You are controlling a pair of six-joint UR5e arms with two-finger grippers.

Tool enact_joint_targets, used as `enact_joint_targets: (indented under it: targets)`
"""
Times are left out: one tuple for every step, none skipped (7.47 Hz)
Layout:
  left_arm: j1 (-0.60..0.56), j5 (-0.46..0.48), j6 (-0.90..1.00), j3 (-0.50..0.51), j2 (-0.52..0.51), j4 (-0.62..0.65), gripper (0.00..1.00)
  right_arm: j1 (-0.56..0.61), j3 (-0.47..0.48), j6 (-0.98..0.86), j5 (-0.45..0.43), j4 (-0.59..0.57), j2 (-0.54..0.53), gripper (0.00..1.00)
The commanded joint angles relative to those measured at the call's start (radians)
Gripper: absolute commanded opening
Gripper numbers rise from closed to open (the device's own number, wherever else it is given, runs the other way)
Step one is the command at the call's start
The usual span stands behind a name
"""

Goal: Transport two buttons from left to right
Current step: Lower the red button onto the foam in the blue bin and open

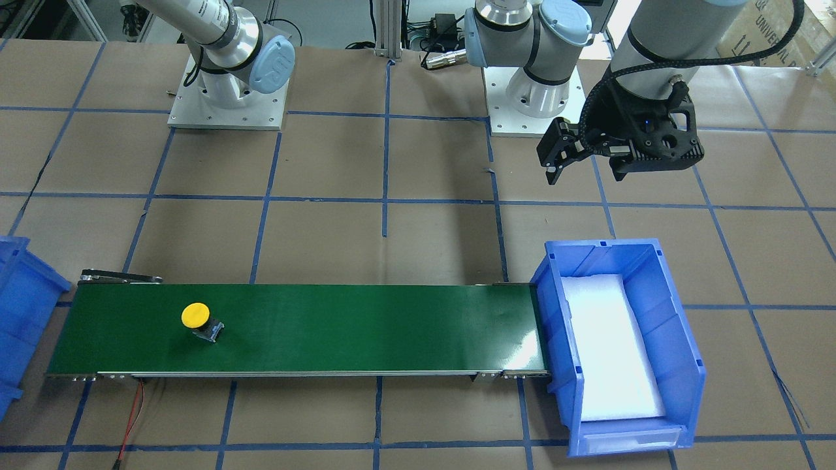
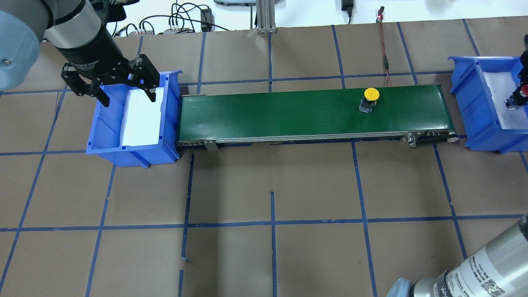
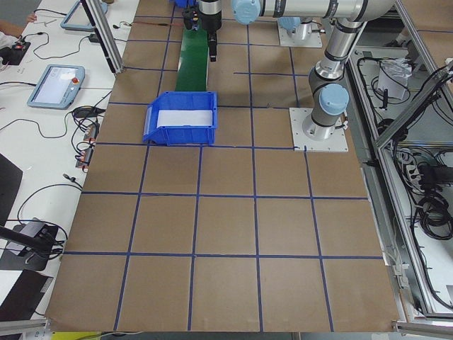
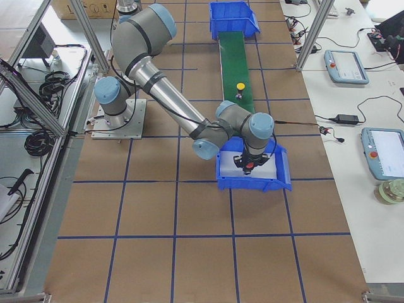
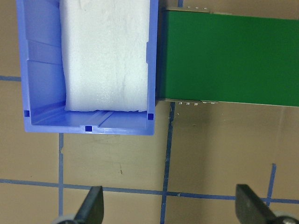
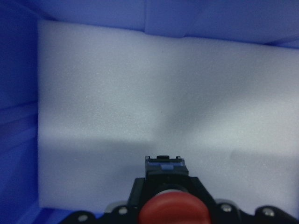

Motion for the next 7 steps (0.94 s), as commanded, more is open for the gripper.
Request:
enact_joint_targets:
  targets:
    - [0.000, 0.001, 0.000, 0.000, 0.002, 0.000, 1.00, -0.016, -0.006, -0.006, 0.006, -0.001, 0.012, 0.43]
    - [0.000, 0.001, 0.000, 0.000, 0.002, 0.000, 1.00, -0.016, -0.004, -0.008, 0.007, 0.001, 0.017, 0.99]
    - [0.000, 0.001, 0.000, 0.000, 0.000, 0.000, 1.00, -0.016, -0.009, -0.018, 0.000, 0.001, 0.015, 1.00]
    - [0.000, 0.001, 0.000, 0.000, 0.002, 0.000, 1.00, -0.016, -0.013, -0.020, 0.001, 0.004, 0.007, 1.00]
    - [0.000, 0.001, 0.002, 0.000, 0.003, 0.000, 1.00, -0.007, -0.021, -0.016, 0.009, 0.018, -0.005, 1.00]
    - [0.000, 0.001, 0.002, 0.000, 0.003, 0.000, 1.00, 0.009, -0.038, -0.011, 0.009, 0.053, -0.040, 1.00]
    - [0.000, 0.001, 0.002, 0.000, 0.003, 0.000, 1.00, 0.068, -0.065, -0.002, 0.007, 0.129, -0.077, 1.00]
